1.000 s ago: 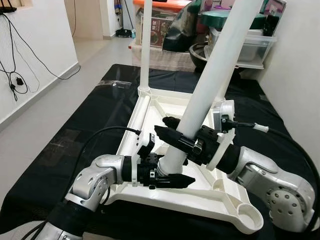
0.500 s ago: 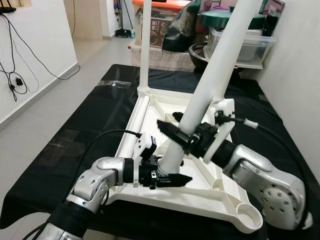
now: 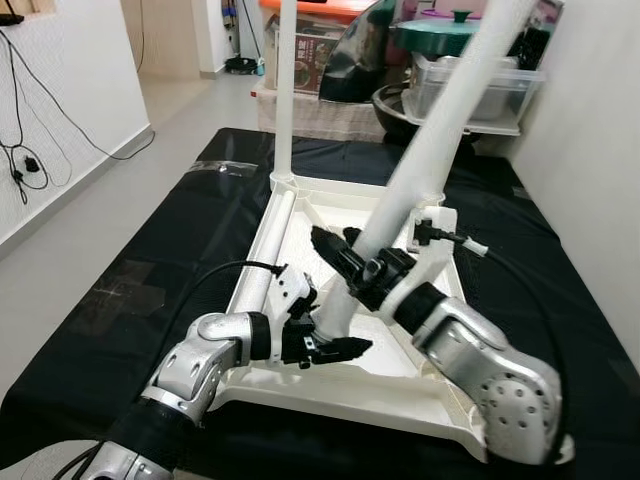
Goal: Building children table
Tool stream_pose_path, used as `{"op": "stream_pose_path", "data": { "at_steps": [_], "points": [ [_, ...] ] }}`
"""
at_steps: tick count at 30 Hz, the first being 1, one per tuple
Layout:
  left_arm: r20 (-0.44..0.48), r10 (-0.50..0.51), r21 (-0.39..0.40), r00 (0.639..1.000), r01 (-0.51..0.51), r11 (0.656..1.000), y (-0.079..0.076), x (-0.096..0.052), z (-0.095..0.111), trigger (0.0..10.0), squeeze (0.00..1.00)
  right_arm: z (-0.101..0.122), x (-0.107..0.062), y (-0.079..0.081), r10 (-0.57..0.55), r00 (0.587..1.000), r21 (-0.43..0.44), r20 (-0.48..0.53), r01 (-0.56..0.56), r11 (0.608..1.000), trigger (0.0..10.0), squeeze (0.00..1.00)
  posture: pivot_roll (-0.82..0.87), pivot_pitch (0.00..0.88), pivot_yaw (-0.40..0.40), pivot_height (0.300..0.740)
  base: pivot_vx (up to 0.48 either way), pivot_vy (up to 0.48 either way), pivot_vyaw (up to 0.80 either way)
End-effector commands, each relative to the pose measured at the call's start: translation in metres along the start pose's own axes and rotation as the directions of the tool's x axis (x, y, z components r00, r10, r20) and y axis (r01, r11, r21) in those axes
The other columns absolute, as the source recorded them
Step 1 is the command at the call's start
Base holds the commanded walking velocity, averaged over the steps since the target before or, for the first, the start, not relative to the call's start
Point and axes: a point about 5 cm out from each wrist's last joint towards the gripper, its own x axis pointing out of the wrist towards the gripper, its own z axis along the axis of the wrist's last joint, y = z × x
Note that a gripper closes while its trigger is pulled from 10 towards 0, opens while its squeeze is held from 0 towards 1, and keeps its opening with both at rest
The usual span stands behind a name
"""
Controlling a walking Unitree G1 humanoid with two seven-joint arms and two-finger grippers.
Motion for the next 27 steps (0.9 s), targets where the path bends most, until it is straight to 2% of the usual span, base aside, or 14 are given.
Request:
{"op": "stream_pose_path", "data": {
  "at_steps": [1, 5, 6, 15, 16, 20, 24, 27],
  "points": [
    [-0.041, -0.055, 0.017, 0.998, 0.056, 0.998, -0.008, 0.009, -0.004, 10.0, 0.0, -0.001, 0.006, 0.013, 0.07, 0.998, 0.026, -0.005, -0.07, 0.997, 4.2, 0.0, 0.1, 0.0, -0.086, 0.74, 0.0, 0.0, 0.0],
    [-0.041, -0.059, 0.015, 0.997, 0.06, 0.998, -0.009, 0.009, -0.004, 10.0, 0.0, -0.001, 0.006, 0.012, 0.067, 0.998, 0.024, -0.005, -0.067, 0.997, 4.0, 0.0, 0.1, 0.0, -0.086, 0.74, 0.0, 0.0, 0.0],
    [-0.048, -0.061, 0.02, 0.997, 0.062, 0.998, -0.009, 0.009, -0.005, 10.0, 0.0, -0.001, 0.005, 0.01, 0.058, 0.998, 0.017, -0.007, -0.057, 0.998, 0.0, 0.0, 0.1, 0.0, -0.086, 0.74, 0.0, 0.0, 0.0],
    [-0.058, -0.042, 0.043, 0.997, 0.044, 0.998, -0.004, 0.001, -0.007, 10.0, 0.0, -0.004, 0.0, -0.001, 0.015, 0.999, -0.066, -0.028, -0.017, 0.998, 0.0, 0.0, 0.11, 0.0, -0.088, 0.74, 0.0, 0.0, 0.0],
    [-0.034, -0.018, 0.029, 0.999, 0.019, 0.999, -0.002, 0.001, -0.006, 10.0, 1.0, -0.003, -0.002, -0.002, 0.006, 1.0, -0.072, -0.023, -0.008, 0.997, 0.0, 0.0, 0.11, 0.0, -0.086, 0.74, 0.0, 0.0, 0.0],
    [0.03, 0.038, 0.022, 0.999, -0.038, 0.999, 0.003, 0.003, 0.001, 10.0, 1.0, 0.0, -0.007, -0.004, 0.0, 1.0, -0.094, -0.013, -0.001, 0.996, 0.0, 0.0, 0.11, 0.0, -0.084, 0.74, 0.0, 0.0, 0.0],
    [0.073, 0.048, 0.003, 0.996, -0.048, 0.999, 0.006, 0.002, 0.007, 10.0, 1.0, 0.006, -0.012, -0.012, -0.025, 1.0, -0.127, -0.002, 0.025, 0.992, 0.0, 0.0, 0.11, 0.0, -0.082, 0.74, 0.0, 0.0, 0.0],
    [0.087, 0.003, -0.017, 0.996, -0.001, 1.0, 0.003, -0.004, 0.012, 10.0, 1.0, 0.023, -0.027, -0.033, -0.069, 0.998, -0.227, 0.007, 0.069, 0.972, 0.0, 0.0, 0.12, 0.0, -0.088, 0.74, 0.0, 0.0, 0.0]
  ]
}}
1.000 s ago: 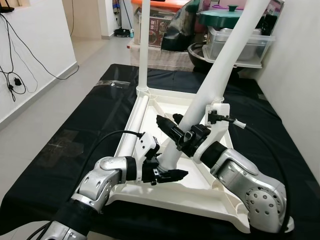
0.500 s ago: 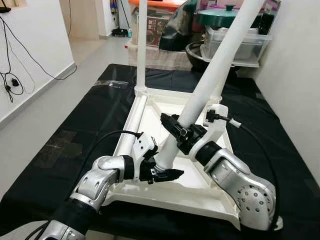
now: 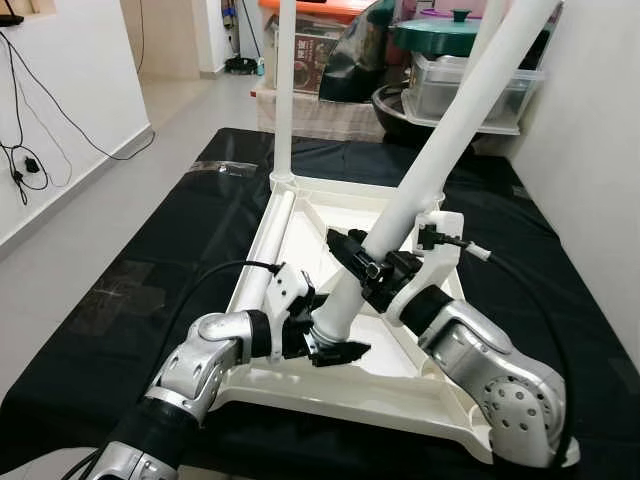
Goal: Building children table
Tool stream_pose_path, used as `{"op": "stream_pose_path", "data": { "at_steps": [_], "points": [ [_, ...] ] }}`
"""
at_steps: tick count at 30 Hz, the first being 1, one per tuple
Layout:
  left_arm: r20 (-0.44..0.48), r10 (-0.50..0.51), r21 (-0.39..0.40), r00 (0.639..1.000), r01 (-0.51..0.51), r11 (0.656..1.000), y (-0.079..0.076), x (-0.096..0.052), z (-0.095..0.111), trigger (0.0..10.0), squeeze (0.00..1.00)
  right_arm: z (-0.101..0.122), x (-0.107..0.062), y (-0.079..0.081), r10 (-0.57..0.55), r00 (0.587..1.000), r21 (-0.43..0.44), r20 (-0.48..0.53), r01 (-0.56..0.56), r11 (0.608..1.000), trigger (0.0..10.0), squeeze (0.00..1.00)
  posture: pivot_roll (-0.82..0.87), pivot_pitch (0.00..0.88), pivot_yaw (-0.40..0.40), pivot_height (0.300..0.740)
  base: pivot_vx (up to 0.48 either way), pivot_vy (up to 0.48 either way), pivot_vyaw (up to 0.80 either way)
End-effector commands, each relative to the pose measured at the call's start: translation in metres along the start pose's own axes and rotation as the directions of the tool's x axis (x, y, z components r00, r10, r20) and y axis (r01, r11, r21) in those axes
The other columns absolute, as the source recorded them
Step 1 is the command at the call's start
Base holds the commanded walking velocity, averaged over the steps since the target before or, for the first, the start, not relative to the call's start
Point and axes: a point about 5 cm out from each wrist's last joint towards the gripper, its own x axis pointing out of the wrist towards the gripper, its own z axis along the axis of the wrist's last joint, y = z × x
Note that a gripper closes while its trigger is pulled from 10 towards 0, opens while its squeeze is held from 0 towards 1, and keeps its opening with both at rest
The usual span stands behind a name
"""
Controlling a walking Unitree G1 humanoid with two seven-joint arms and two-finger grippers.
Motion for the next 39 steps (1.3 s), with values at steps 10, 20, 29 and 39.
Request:
{"op": "stream_pose_path", "data": {
  "at_steps": [10, 20, 29, 39],
  "points": [
    [-0.004, -0.048, -0.025, 0.999, 0.048, 0.999, -0.006, -0.017, 0.002, 10.0, 0.07, 0.042, -0.058, -0.062, -0.113, 0.993, -0.218, -0.025, 0.105, 0.97, 0.0, 0.0, 0.1, 0.0, -0.094, 0.74, 0.0, 0.0, 0.0],
    [-0.084, -0.05, -0.017, 0.995, 0.048, 0.999, -0.009, -0.028, -0.009, 10.0, 0.0, 0.069, -0.088, -0.096, -0.225, 0.974, -0.308, -0.01, 0.211, 0.928, 0.0, 0.0, 0.11, 0.0, -0.1, 0.74, 0.0, 0.0, 0.0],
    [-0.14, 0.066, -0.002, 0.988, -0.067, 0.998, -0.001, -0.035, -0.019, 10.0, 0.0, 0.061, -0.102, -0.094, -0.193, 0.979, -0.305, -0.07, 0.163, 0.938, 0.0, 0.0, 0.1, 0.0, -0.097, 0.74, 0.0, 0.0, 0.0],
    [-0.131, 0.107, -0.006, 0.986, -0.108, 0.994, 0.004, -0.033, -0.018, 10.0, 0.0, 0.069, -0.097, -0.086, -0.15, 0.987, -0.129, 0.061, 0.157, 0.979, 0.0, 0.0, 0.09, 0.0, -0.098, 0.74, 0.0, 0.0, 0.0]
  ]
}}
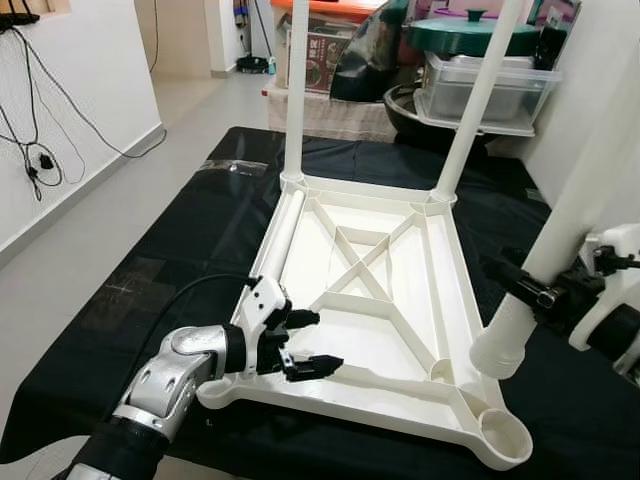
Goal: Building children table
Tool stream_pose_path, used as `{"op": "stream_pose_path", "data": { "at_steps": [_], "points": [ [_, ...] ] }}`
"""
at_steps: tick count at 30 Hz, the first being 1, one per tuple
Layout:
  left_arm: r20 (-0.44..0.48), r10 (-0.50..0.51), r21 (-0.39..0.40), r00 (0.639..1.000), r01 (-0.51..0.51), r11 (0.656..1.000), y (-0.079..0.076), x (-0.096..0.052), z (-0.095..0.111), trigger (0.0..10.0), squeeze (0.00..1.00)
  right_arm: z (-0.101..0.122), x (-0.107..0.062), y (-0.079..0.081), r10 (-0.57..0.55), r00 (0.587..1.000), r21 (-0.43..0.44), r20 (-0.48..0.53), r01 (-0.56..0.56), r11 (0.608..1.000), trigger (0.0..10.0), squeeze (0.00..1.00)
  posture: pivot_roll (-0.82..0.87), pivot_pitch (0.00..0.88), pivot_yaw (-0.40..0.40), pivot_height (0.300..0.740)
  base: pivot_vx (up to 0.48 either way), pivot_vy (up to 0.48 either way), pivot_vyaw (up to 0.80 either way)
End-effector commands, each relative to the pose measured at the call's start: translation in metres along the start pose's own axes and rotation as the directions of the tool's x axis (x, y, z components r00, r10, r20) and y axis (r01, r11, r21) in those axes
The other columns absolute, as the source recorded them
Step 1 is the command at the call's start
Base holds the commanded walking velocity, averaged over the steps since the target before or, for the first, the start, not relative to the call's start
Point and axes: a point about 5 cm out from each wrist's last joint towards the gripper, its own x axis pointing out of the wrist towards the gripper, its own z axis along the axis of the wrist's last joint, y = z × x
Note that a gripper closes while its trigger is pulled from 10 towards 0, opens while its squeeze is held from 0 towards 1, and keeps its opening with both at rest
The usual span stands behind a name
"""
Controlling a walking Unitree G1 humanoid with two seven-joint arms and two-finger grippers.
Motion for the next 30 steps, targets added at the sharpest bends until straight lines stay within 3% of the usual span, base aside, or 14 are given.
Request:
{"op": "stream_pose_path", "data": {
  "at_steps": [1, 2, 4, 6, 10, 24, 30],
  "points": [
    [0.001, 0.014, -0.008, 1.0, -0.014, 1.0, 0.002, 0.001, -0.001, 10.0, 0.0, 0.012, 0.005, 0.0, -0.071, 0.993, 0.095, 0.092, 0.062, 0.994, 0.0, 0.0, 0.09, 0.0, -0.1, 0.74, 0.0, 0.0, 0.0],
    [0.001, 0.014, -0.008, 1.0, -0.014, 1.0, 0.002, 0.001, -0.001, 10.0, 0.0, 0.012, 0.005, 0.0, -0.071, 0.993, 0.095, 0.092, 0.062, 0.994, 0.0, 0.0, 0.09, 0.0, -0.1, 0.74, 0.0, 0.0, 0.0],
    [0.002, 0.018, -0.01, 1.0, -0.018, 1.0, 0.0, 0.003, -0.002, 10.0, 0.0, 0.017, 0.023, 0.003, -0.206, 0.959, 0.259, 0.193, 0.153, 0.954, 0.0, 0.0, 0.09, 0.0, -0.098, 0.74, 0.0, 0.0, 0.0],
    [0.002, 0.018, -0.01, 1.0, -0.018, 1.0, 0.0, 0.003, -0.002, 10.0, 0.0, 0.017, 0.023, 0.003, -0.206, 0.959, 0.259, 0.193, 0.153, 0.954, 0.0, 0.0, 0.09, 0.0, -0.098, 0.74, 0.0, 0.0, 0.0],
    [0.008, 0.027, -0.016, 1.0, -0.027, 1.0, -0.004, 0.007, -0.002, 10.0, 0.0, 0.008, 0.046, 0.014, -0.268, 0.932, 0.383, 0.244, 0.161, 0.91, 0.0, 0.0, 0.12, 0.0, -0.104, 0.74, 0.0, 0.0, 0.0],
    [-0.001, 0.044, -0.03, 0.999, -0.044, 0.999, -0.006, 0.007, -0.009, 10.0, 0.0, 0.007, 0.051, 0.02, -0.316, 0.917, 0.489, 0.243, 0.166, 0.857, 0.0, 0.0, 0.11, 0.0, -0.105, 0.74, 0.0, 0.0, 0.0],
    [0.005, 0.045, -0.032, 0.999, -0.045, 0.998, -0.004, 0.007, -0.006, 10.0, 0.0, 0.006, 0.053, 0.024, -0.313, 0.917, 0.483, 0.247, 0.164, 0.86, 0.0, 0.0, 0.11, 0.0, -0.103, 0.74, 0.0, 0.0, 0.0]
  ]
}}
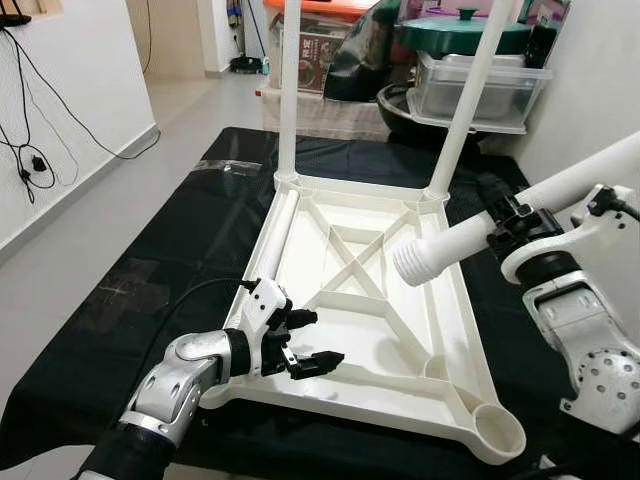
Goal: Building children table
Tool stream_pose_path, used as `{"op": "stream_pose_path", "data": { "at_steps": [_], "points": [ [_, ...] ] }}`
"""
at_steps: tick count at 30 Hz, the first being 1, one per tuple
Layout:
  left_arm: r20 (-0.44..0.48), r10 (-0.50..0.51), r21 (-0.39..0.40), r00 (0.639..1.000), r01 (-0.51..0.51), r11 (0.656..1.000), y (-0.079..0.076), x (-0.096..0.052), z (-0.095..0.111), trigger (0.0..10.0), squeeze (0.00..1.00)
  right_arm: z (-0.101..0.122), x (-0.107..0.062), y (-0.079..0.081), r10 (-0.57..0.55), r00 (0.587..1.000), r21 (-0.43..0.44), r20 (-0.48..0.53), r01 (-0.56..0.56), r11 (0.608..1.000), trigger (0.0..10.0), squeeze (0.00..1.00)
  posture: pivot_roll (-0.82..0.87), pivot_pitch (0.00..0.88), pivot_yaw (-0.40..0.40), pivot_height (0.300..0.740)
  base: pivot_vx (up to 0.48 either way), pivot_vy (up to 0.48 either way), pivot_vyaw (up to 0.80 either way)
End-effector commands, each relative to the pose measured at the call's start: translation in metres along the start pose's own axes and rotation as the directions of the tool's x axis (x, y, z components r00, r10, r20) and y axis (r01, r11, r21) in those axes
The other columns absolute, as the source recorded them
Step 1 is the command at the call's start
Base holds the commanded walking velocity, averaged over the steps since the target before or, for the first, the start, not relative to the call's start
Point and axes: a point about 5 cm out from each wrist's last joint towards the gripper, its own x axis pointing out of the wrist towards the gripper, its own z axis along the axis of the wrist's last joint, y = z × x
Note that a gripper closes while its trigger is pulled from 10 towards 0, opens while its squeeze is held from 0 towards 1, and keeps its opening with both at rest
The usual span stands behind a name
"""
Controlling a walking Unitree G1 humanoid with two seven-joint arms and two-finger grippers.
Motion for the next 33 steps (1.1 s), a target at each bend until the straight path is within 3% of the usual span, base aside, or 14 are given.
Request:
{"op": "stream_pose_path", "data": {
  "at_steps": [1, 11, 16, 17, 19, 20, 22, 23, 25, 28, 30, 31, 32, 33],
  "points": [
    [-0.011, -0.002, 0.005, 1.0, 0.002, 1.0, 0.0, 0.002, 0.0, 10.0, 0.0, 0.003, -0.001, 0.006, 0.015, 1.0, -0.005, 0.023, -0.015, 1.0, 0.0, 0.0, 0.11, 0.0, -0.103, 0.74, 0.0, 0.0, 0.0],
    [-0.014, -0.009, 0.0, 1.0, 0.009, 1.0, -0.003, 0.004, -0.003, 10.0, 0.0, 0.001, -0.002, 0.002, -0.019, 1.0, -0.035, 0.003, 0.019, 0.999, 0.0, 0.0, 0.11, 0.0, -0.103, 0.74, 0.0, 0.0, 0.0],
    [-0.01, -0.004, 0.002, 1.0, 0.004, 1.0, -0.003, 0.005, -0.002, 10.0, 0.0, -0.002, 0.001, -0.005, -0.094, 0.996, -0.058, -0.005, 0.094, 0.994, 0.0, 0.0, 0.11, 0.0, -0.104, 0.74, 0.0, 0.0, 0.0],
    [-0.005, 0.006, 0.007, 1.0, -0.006, 1.0, -0.001, 0.005, -0.001, 10.0, 0.0, -0.003, 0.002, -0.009, -0.158, 0.987, -0.095, -0.002, 0.157, 0.983, 0.0, 0.0, 0.11, 0.0, -0.104, 0.74, 0.0, 0.0, 0.0],
    [-0.002, 0.028, 0.012, 1.0, -0.028, 1.0, 0.003, 0.004, 0.0, 10.0, 0.0, -0.005, 0.003, -0.029, -0.399, 0.916, -0.14, 0.023, 0.399, 0.906, 0.0, 0.0, 0.12, 0.0, -0.106, 0.74, 0.0, 0.0, 0.0],
    [-0.002, 0.028, 0.012, 1.0, -0.028, 1.0, 0.003, 0.004, 0.0, 10.0, 0.0, -0.005, 0.003, -0.029, -0.399, 0.916, -0.14, 0.023, 0.399, 0.906, 0.0, 0.0, 0.12, 0.0, -0.106, 0.74, 0.0, 0.0, 0.0],
    [-0.002, 0.036, 0.012, 0.999, -0.036, 0.999, 0.004, 0.004, 0.0, 10.0, 0.0, 0.0, -0.001, -0.043, -0.576, 0.813, -0.159, 0.09, 0.583, 0.797, 0.0, 0.0, 0.11, 0.0, -0.106, 0.74, 0.0, 0.0, 0.0],
    [-0.002, 0.036, 0.011, 0.999, -0.036, 0.999, 0.004, 0.004, 0.0, 10.0, 0.0, 0.002, -0.003, -0.045, -0.61, 0.785, -0.158, 0.113, 0.62, 0.769, 0.0, 0.0, 0.11, 0.0, -0.104, 0.74, 0.0, 0.0, 0.0],
    [-0.002, 0.033, 0.011, 0.999, -0.033, 0.999, 0.003, 0.004, -0.001, 10.0, 0.0, 0.004, -0.003, -0.046, -0.63, 0.766, -0.151, 0.133, 0.643, 0.751, 0.0, 0.0, 0.12, 0.0, -0.103, 0.74, 0.0, 0.0, 0.0],
    [-0.005, 0.028, 0.012, 1.0, -0.028, 1.0, 0.001, 0.006, -0.002, 10.0, 0.0, 0.003, 0.0, -0.043, -0.593, 0.796, -0.117, 0.125, 0.605, 0.788, 0.0, 0.0, 0.12, 0.0, -0.104, 0.74, 0.0, 0.0, 0.0],
    [-0.01, 0.023, 0.017, 1.0, -0.023, 1.0, 0.0, 0.007, -0.003, 10.0, 0.0, 0.005, 0.01, -0.025, -0.407, 0.902, -0.07, 0.145, 0.419, 0.905, 0.0, 0.0, 0.12, 0.0, -0.105, 0.74, 0.0, 0.0, 0.0],
    [-0.007, 0.023, 0.018, 1.0, -0.023, 1.0, 0.001, 0.008, -0.002, 10.0, 0.0, 0.004, 0.013, -0.01, -0.229, 0.964, -0.089, 0.134, 0.242, 0.966, 0.0, 0.0, 0.12, 0.0, -0.102, 0.74, 0.0, 0.0, 0.0],
    [-0.004, 0.023, 0.018, 1.0, -0.023, 1.0, 0.002, 0.008, -0.001, 10.0, 0.0, 0.002, 0.014, 0.0, -0.111, 0.986, -0.107, 0.121, 0.124, 0.986, 0.0, 0.0, 0.12, 0.0, -0.102, 0.74, 0.0, 0.0, 0.0],
    [-0.004, 0.023, 0.018, 1.0, -0.023, 1.0, 0.002, 0.008, -0.001, 10.0, 0.0, 0.002, 0.014, 0.0, -0.111, 0.986, -0.107, 0.121, 0.124, 0.986, 0.0, 0.0, 0.12, 0.0, -0.102, 0.74, 0.0, 0.0, 0.0]
  ]
}}
